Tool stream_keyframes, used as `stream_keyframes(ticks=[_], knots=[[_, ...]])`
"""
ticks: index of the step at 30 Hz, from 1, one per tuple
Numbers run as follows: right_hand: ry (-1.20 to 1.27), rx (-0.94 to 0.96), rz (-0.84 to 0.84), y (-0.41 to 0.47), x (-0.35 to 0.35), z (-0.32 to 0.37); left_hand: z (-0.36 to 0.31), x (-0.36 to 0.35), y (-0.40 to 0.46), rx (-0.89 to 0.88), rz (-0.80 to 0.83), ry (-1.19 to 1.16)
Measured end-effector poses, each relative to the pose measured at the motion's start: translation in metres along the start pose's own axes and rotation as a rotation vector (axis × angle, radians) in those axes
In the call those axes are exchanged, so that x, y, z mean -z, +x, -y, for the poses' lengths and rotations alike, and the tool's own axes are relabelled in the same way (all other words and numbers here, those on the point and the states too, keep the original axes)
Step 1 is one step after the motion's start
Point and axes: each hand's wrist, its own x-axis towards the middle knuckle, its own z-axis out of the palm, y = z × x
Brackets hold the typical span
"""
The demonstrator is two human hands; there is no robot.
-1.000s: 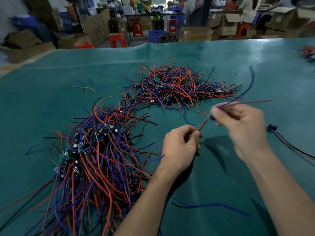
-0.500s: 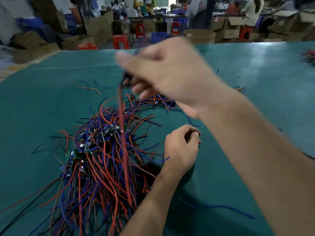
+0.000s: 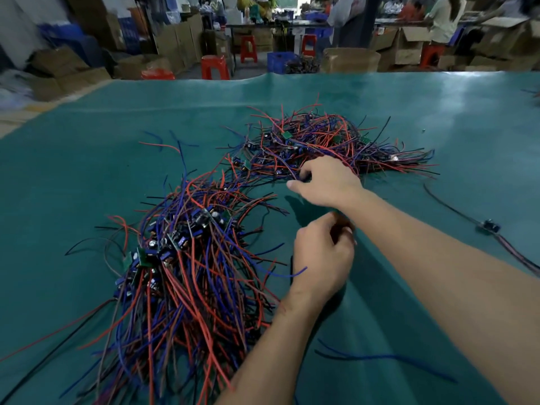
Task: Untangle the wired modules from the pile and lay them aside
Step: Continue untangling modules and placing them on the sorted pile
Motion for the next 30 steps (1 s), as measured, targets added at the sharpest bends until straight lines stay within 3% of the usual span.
stream_keyframes(ticks=[1, 7, 15, 17, 22, 30], knots=[[0.055, -0.043, 0.039, 0.0, -0.013, -0.004, 0.001, 0.0, 0.0, 0.0, 0.001, 0.005], [0.119, -0.129, -0.146, 0.004, -0.024, -0.002, 0.003, 0.0, 0.002, 0.013, -0.035, 0.009], [0.576, -0.209, -0.325, -0.045, 0.02, -0.044, 0.003, -0.002, 0.002, 0.082, -0.141, -0.161], [0.776, -0.152, -0.219, -0.073, 0.03, -0.054, 0.004, -0.002, 0.003, 0.114, -0.162, -0.222], [0.93, -0.018, 0.148, -0.137, 0.03, -0.062, 0.004, -0.003, 0.004, 0.164, -0.183, -0.34], [0.872, 0.135, 0.407, -0.153, 0.006, -0.058, 0.009, -0.003, 0.005, 0.124, -0.156, -0.265]])
